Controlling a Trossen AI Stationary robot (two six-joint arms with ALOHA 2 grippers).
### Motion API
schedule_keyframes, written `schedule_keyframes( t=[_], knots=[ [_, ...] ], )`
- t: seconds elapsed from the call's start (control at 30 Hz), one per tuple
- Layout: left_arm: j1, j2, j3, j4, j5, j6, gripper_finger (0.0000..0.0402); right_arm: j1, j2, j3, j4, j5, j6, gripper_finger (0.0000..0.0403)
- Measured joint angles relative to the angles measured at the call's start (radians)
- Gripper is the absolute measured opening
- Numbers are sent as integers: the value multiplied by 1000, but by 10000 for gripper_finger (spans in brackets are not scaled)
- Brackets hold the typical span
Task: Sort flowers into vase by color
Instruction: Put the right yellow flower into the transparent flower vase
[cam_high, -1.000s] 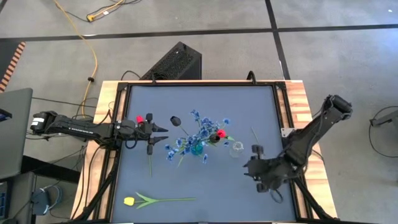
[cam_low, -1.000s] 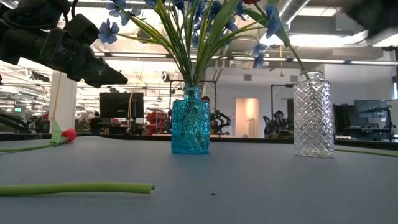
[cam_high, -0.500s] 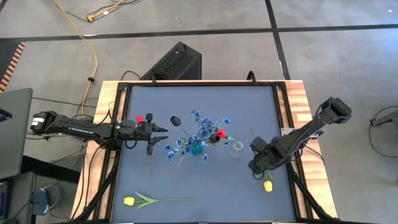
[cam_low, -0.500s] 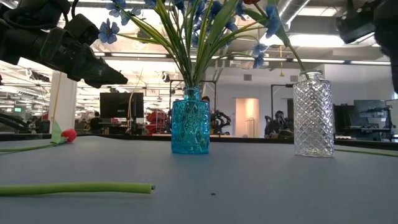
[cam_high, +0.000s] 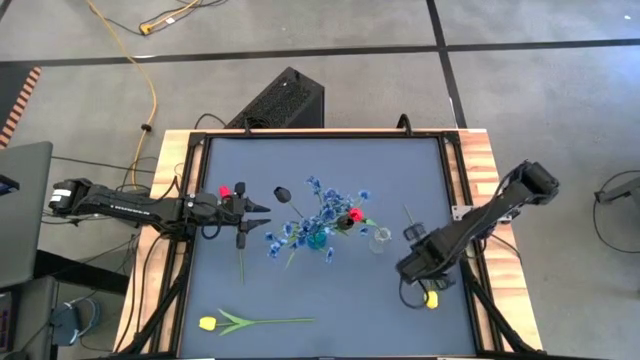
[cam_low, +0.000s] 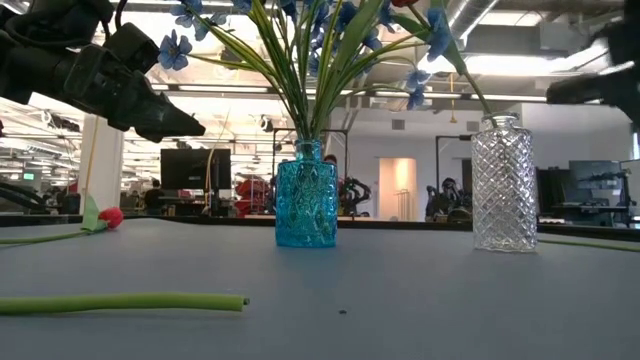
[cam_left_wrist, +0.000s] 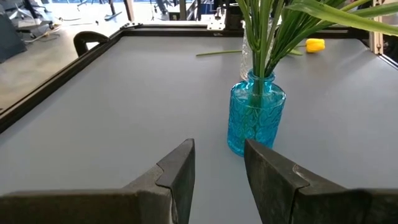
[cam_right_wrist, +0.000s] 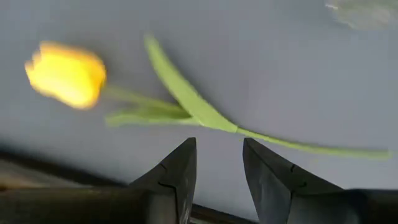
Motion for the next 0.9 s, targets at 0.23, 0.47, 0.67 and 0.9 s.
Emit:
schedule_keyframes(
  t=[0.23, 0.47, 0.67, 0.9],
  knots=[
    [0, 0, 0, 0, 0, 2, 128, 56, 176, 0, -32, 47, -651, 157],
    [0, 0, 0, 2, 0, 1, 128, 32, 351, -1, -67, 169, -813, 154],
    [0, 0, 0, 2, -4, -7, 128, 5, 447, -1, -53, 141, -813, 132],
    [0, 0, 0, 0, -4, -8, 128, 24, 467, -1, 34, 96, -858, 87]
  ],
)
